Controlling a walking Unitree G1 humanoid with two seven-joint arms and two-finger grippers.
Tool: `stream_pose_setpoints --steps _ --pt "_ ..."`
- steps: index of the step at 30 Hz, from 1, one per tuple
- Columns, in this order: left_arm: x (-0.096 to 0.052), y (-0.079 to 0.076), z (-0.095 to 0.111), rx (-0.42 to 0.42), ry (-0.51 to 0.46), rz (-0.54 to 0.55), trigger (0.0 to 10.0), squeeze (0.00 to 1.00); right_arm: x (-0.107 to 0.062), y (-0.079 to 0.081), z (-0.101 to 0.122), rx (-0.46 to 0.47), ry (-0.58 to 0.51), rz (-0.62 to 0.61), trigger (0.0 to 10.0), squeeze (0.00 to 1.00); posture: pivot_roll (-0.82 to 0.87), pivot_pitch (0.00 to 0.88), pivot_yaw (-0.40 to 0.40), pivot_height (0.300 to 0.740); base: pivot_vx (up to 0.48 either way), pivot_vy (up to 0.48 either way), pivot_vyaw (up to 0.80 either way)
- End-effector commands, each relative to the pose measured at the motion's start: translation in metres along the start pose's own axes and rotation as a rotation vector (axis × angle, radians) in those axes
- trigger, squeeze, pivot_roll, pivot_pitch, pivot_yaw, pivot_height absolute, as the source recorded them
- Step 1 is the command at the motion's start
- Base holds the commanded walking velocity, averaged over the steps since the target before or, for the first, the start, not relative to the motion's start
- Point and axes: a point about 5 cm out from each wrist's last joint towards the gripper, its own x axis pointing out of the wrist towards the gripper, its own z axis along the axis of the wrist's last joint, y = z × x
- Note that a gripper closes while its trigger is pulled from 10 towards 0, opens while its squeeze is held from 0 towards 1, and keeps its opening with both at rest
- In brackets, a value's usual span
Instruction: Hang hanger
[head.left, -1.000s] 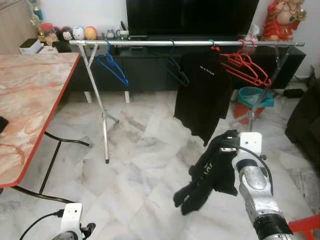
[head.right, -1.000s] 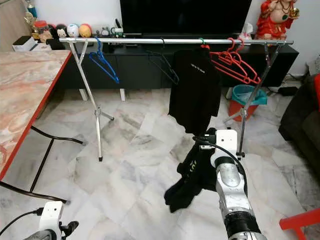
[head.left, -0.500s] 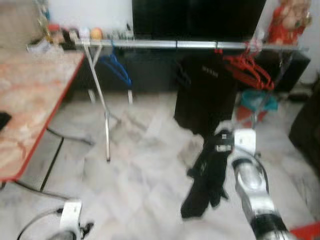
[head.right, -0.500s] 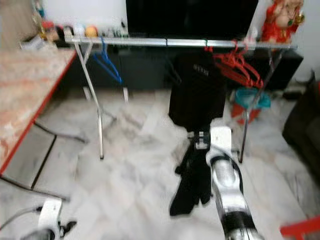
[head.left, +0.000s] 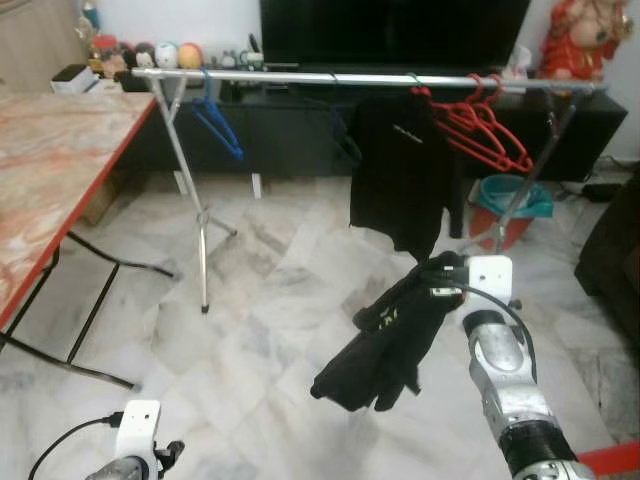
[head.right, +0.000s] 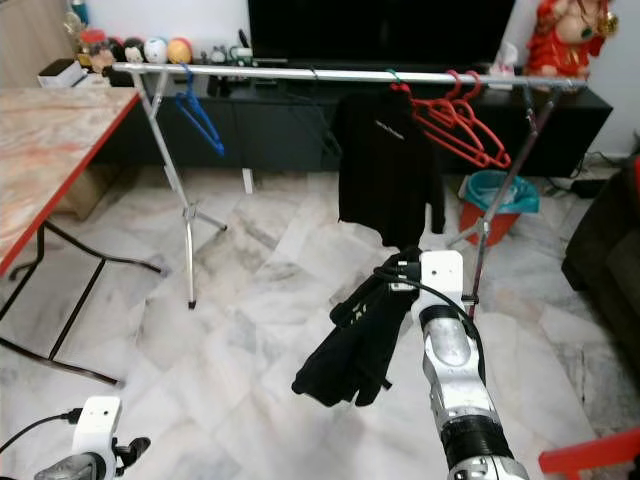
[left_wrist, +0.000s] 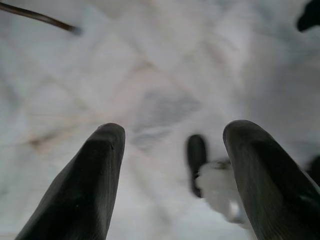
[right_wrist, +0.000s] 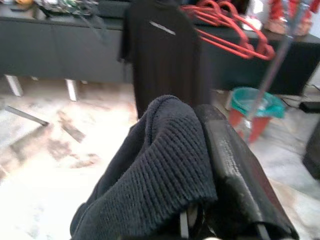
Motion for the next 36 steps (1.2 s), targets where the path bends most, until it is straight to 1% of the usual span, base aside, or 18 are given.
stream_pose_setpoints --steps 1,4,12,28,32,33,34,35,36 --pt "-0.001 0.003 -0.006 0.013 0.028 0.004 10.0 0.0 0.005 -0.002 0.015 0.016 -0.054 -0.012 10.0 0.0 0.05 0.0 -0.02 0.74 0.0 -0.442 0.0" --pt "-0.002 0.003 -0.007 0.015 0.03 0.002 10.0 0.0 0.005 -0.001 0.014 0.018 -0.053 -0.014 10.0 0.0 0.05 0.0 -0.019 0.74 0.0 -0.394 0.0" --pt "-0.002 0.003 -0.007 0.002 0.024 0.008 10.0 0.0 0.006 -0.002 0.015 0.042 -0.057 -0.019 10.0 0.0 0.05 0.0 -0.022 0.74 0.0 0.0 0.0" --pt "-0.002 0.003 -0.007 -0.009 0.016 0.016 10.0 0.0 0.005 -0.002 0.012 0.041 -0.047 -0.026 10.0 0.0 0.05 0.0 -0.025 0.74 0.0 0.0 0.0" --pt "-0.002 0.003 -0.007 -0.007 0.018 0.015 10.0 0.0 0.002 -0.007 0.005 0.044 -0.024 -0.061 10.0 0.0 0.05 0.0 -0.018 0.74 0.0 0.0 0.0" --pt "-0.002 0.004 -0.007 -0.006 0.018 0.014 10.0 0.0 0.0 -0.012 0.001 0.057 -0.007 -0.104 10.0 0.0 0.05 0.0 -0.015 0.74 0.0 0.0 0.0" --pt "-0.002 0.004 -0.007 -0.006 0.019 0.014 10.0 0.0 -0.001 -0.014 -0.001 0.063 -0.002 -0.12 10.0 0.0 0.05 0.0 -0.015 0.74 0.0 0.0 0.0" --pt "-0.002 0.004 -0.007 -0.005 0.018 0.013 10.0 0.0 -0.004 -0.02 -0.005 0.09 0.014 -0.172 10.0 0.0 0.05 0.0 -0.015 0.74 0.0 0.0 0.0" --pt "-0.002 0.004 -0.007 -0.005 0.018 0.014 10.0 0.0 -0.004 -0.022 -0.006 0.101 0.019 -0.187 10.0 0.0 0.05 0.0 -0.014 0.74 0.0 0.0 0.0"
